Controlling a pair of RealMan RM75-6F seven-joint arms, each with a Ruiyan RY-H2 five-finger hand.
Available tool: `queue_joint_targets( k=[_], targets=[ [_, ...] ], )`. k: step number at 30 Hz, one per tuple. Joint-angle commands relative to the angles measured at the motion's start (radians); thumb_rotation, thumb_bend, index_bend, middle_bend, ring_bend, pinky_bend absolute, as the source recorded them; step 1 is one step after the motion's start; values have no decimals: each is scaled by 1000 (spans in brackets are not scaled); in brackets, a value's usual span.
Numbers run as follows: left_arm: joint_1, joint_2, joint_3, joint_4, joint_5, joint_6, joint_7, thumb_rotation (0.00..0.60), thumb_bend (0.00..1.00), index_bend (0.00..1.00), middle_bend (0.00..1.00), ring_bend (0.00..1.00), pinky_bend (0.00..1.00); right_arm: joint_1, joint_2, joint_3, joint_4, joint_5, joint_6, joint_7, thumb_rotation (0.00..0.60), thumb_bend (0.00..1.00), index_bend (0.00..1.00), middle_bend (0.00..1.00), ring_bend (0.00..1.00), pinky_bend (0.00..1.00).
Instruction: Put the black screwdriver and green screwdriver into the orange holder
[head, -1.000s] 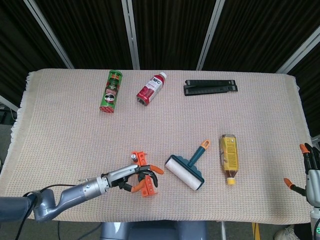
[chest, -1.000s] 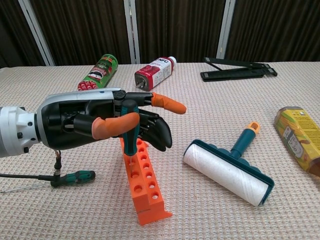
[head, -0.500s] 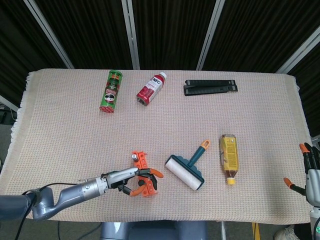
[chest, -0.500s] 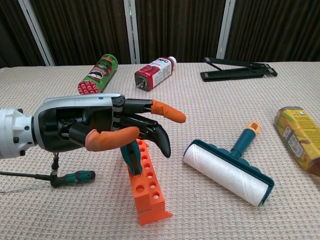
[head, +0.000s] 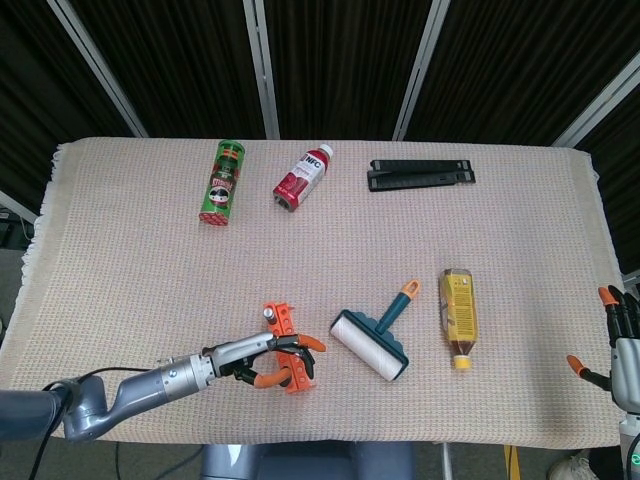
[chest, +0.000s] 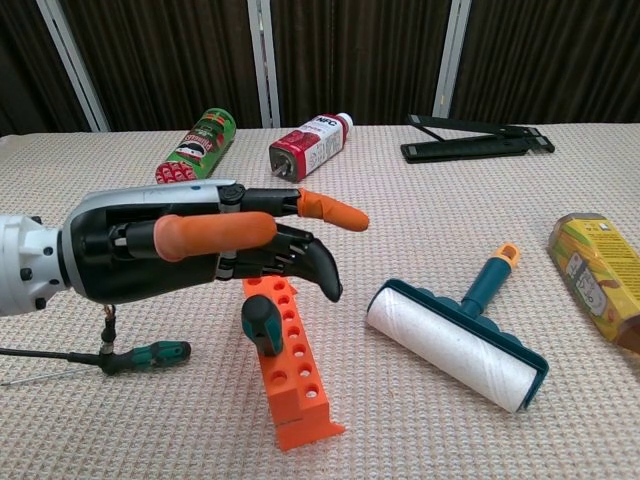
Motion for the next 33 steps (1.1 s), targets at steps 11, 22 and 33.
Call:
queue_joint_targets(
  k=[11,22,33],
  targets=[
    [94,50,-108,-97,-67,156,405,359,587,210,342,193,96,-2,11,1,-11,-7,13,-13,600,0,67,41,0,0],
    [274,206,-193,-244,-214,325,1026,370,588,296,319,179,74,14,27,4,-33,-15,-1,-43,600,0,92,41,0,0],
    [504,307,-162,-224,-356,485,1341,441,588,312,232,96,22,32,53,6,-72,-13,-25,-106,600,0,59,29,0,0]
  ],
)
